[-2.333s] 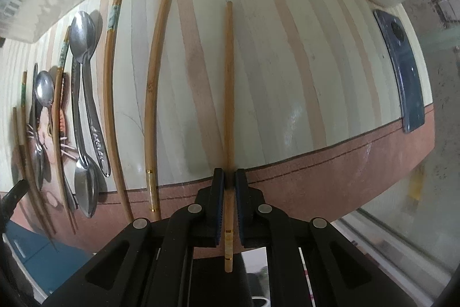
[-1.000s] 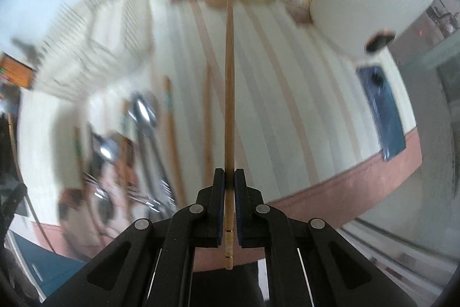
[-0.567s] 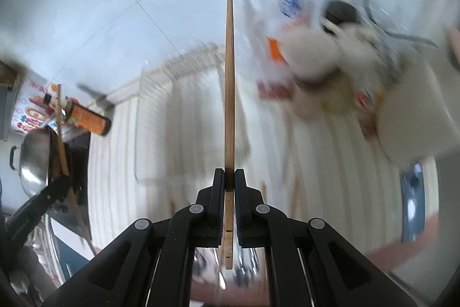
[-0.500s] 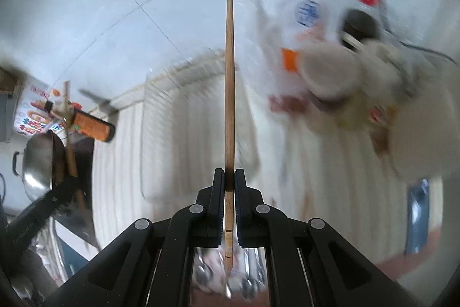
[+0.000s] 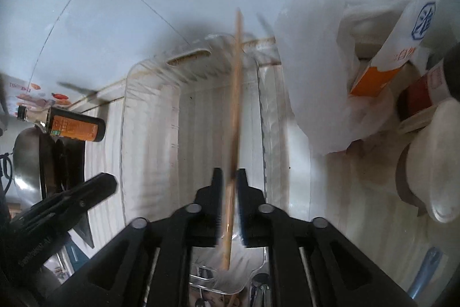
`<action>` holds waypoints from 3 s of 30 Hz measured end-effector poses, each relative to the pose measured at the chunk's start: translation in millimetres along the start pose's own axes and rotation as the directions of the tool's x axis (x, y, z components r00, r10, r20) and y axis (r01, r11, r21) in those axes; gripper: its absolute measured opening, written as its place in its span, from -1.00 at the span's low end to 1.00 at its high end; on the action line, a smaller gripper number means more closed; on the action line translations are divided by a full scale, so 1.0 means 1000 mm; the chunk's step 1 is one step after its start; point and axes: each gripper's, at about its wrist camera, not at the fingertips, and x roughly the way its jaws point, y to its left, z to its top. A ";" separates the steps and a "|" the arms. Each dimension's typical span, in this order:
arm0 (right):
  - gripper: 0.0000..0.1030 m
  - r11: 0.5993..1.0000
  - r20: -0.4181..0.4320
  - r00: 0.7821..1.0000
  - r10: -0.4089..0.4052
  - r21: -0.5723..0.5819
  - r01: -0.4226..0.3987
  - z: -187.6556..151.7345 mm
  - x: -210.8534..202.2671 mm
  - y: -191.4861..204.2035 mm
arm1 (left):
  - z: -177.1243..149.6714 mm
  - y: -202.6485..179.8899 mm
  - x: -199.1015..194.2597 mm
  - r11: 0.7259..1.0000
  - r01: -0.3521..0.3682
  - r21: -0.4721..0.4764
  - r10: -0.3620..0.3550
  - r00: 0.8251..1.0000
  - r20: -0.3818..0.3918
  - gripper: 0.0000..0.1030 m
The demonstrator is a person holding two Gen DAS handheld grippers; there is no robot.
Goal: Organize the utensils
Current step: 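Lower both chopsticks into the clear basket and open both tools, then grasp the green-banded chopstick with the left tool while the right tool grasps a plain chopstick, then carry both held chopsticks up to the clear basket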
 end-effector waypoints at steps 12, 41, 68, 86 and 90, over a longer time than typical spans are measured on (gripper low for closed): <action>0.34 0.992 0.165 0.979 -0.122 0.022 0.120 -0.091 -0.056 -0.034 | -0.086 0.032 -0.051 0.978 -0.207 -0.016 0.205 0.945 0.254 1.00; -0.87 0.946 -0.090 0.948 -0.305 0.083 0.313 -0.261 0.037 -0.098 | -0.251 0.076 0.079 0.968 -0.240 0.072 0.246 0.965 -0.092 -0.91; -0.87 0.938 -0.163 0.928 -0.335 0.037 0.345 -0.296 0.035 -0.104 | -0.265 0.091 0.065 0.968 -0.248 0.034 0.250 0.963 -0.098 -0.91; -0.88 0.997 0.162 0.985 -0.067 0.042 0.061 -0.199 -0.115 -0.049 | -0.182 0.022 -0.121 0.993 -0.087 0.078 0.063 0.960 0.273 -0.91; -0.88 1.000 0.183 0.983 0.015 0.009 -0.017 -0.151 -0.127 -0.028 | -0.141 0.005 -0.137 0.997 0.008 0.075 -0.029 0.960 0.278 -0.91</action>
